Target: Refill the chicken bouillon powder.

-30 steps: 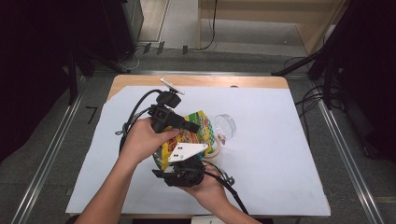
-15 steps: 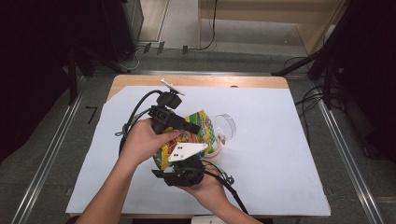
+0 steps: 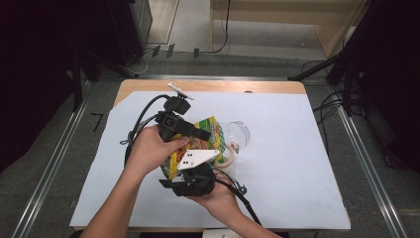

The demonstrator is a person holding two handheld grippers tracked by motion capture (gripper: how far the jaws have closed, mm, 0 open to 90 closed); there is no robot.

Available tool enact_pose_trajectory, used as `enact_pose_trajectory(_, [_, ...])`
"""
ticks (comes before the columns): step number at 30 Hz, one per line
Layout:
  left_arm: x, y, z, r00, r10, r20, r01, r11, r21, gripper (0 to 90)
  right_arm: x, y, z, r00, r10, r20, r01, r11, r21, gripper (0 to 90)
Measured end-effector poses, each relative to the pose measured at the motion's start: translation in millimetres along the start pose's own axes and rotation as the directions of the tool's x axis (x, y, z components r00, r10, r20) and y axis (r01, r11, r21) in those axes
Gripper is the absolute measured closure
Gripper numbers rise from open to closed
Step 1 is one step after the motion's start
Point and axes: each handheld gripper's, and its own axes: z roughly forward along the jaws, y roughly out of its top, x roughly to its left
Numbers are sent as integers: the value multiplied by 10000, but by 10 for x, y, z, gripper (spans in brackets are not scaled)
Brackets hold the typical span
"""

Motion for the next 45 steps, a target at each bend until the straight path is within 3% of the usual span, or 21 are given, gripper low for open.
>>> enact_pose_trajectory(8, [83, 9, -67, 9994, -233, 244, 237, 9996, -161, 680, 5, 60, -6, 9997, -227, 19, 227, 9997, 16, 641])
enact_pose_trajectory(17, [128, 49, -56, 9995, -307, 59, 308, 9995, -70, 679, -52, 98, 36, 9998, 33, -214, -30, 9999, 167, 642])
enact_pose_trajectory(28, [184, 50, -102, 9989, -468, 88, 470, 9985, -296, 689, -94, 136, 79, 9997, -155, -208, 159, 9997, 180, 643])
enact_pose_trajectory(33, [205, 53, -103, 9982, -555, 247, 562, 9980, -303, 689, -79, 151, 60, 9991, 68, -408, -60, 9998, 189, 643])
enact_pose_trajectory(45, [175, 36, -69, 9988, -426, 235, 434, 9983, -376, 687, -89, 112, 54, 9997, -29, -243, 37, 9995, 327, 643])
